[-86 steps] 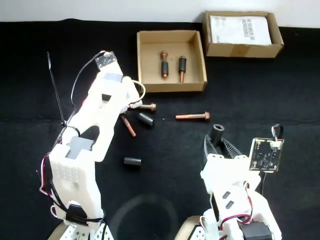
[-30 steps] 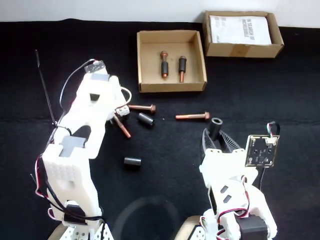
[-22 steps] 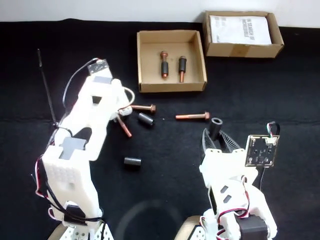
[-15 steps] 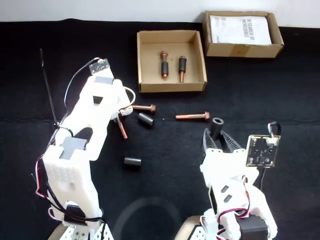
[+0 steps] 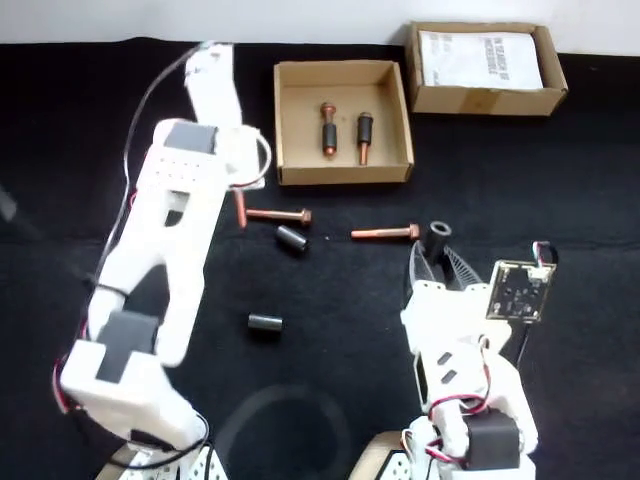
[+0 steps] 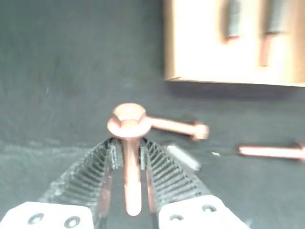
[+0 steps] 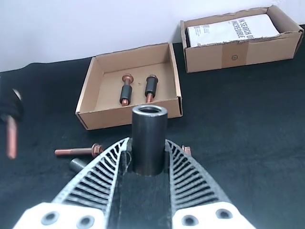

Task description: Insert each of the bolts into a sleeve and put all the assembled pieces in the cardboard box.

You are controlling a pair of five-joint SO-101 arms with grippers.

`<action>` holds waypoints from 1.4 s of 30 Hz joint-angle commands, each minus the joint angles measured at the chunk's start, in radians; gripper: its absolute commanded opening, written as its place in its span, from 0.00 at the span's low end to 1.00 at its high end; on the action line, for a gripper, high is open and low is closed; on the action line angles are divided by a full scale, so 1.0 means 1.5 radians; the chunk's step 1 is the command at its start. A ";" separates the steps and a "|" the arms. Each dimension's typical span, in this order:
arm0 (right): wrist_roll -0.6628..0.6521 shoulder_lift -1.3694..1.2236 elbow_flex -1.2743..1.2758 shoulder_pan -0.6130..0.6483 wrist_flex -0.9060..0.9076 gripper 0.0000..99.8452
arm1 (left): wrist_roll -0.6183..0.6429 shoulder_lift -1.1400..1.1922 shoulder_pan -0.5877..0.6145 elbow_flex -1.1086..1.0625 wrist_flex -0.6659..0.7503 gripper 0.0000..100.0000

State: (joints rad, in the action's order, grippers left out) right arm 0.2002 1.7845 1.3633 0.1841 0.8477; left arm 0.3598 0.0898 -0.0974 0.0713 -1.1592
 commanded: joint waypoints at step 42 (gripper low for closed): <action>-0.006 0.002 0.295 0.104 -0.428 0.01 | -0.113 -0.532 -0.294 -0.490 0.716 0.01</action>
State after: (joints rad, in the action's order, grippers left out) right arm 0.2002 1.7829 1.6717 0.3222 0.2217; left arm 0.2171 -0.6360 -0.5010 -0.6728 -0.1082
